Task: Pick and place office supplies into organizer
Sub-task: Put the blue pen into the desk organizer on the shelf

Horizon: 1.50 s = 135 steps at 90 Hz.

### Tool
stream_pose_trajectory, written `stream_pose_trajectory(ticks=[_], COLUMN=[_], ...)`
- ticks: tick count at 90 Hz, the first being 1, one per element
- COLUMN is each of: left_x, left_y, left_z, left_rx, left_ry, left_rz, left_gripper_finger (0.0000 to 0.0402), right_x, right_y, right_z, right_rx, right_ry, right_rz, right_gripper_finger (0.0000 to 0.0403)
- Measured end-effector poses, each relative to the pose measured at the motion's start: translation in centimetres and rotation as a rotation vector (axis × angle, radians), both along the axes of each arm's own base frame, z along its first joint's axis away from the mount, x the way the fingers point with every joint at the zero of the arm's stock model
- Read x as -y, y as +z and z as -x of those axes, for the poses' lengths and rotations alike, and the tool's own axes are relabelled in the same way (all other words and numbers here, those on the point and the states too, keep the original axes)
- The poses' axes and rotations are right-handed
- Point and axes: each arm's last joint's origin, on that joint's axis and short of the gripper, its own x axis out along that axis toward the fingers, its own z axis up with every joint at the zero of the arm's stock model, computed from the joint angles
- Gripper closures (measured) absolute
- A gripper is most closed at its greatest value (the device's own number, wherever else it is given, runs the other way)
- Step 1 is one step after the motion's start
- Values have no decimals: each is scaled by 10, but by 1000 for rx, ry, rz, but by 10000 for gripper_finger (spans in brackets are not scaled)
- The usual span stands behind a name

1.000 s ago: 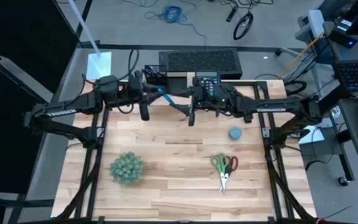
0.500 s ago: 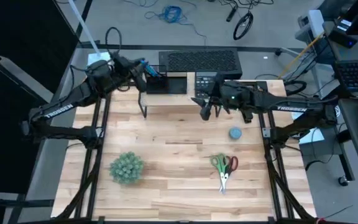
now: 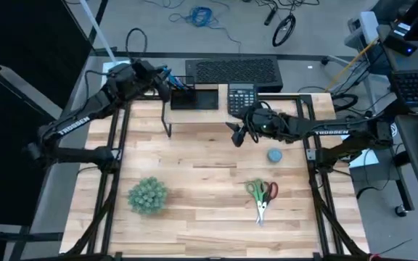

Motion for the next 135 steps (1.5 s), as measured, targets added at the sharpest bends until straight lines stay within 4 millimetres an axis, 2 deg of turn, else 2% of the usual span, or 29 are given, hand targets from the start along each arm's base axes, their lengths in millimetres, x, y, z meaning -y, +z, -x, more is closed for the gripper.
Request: stream_pose_trajectory(ticks=[25, 76, 112, 122, 135], left_x=[-14, -21, -22, -21, -20], left_y=[-18, -43, -44, -45, -43], left_z=[-15, -24, -25, -24, -23], left_rx=[-50, -156, -169, -193, -191], left_ry=[7, 21, 17, 12, 6], left_rz=[57, 177, 171, 170, 161], left_gripper_finger=[352, 343, 339, 319, 263], right_x=[-5, -13, -13, -13, -13], right_y=[-2, -2, -2, -2, -2], right_z=[0, -2, -2, -2, -2], right_rx=[-9, -11, -11, -11, -11], right_ry=[17, 46, 46, 46, 47], right_rz=[-4, -3, -4, -4, -4], right_gripper_finger=[213, 213, 213, 213, 213])
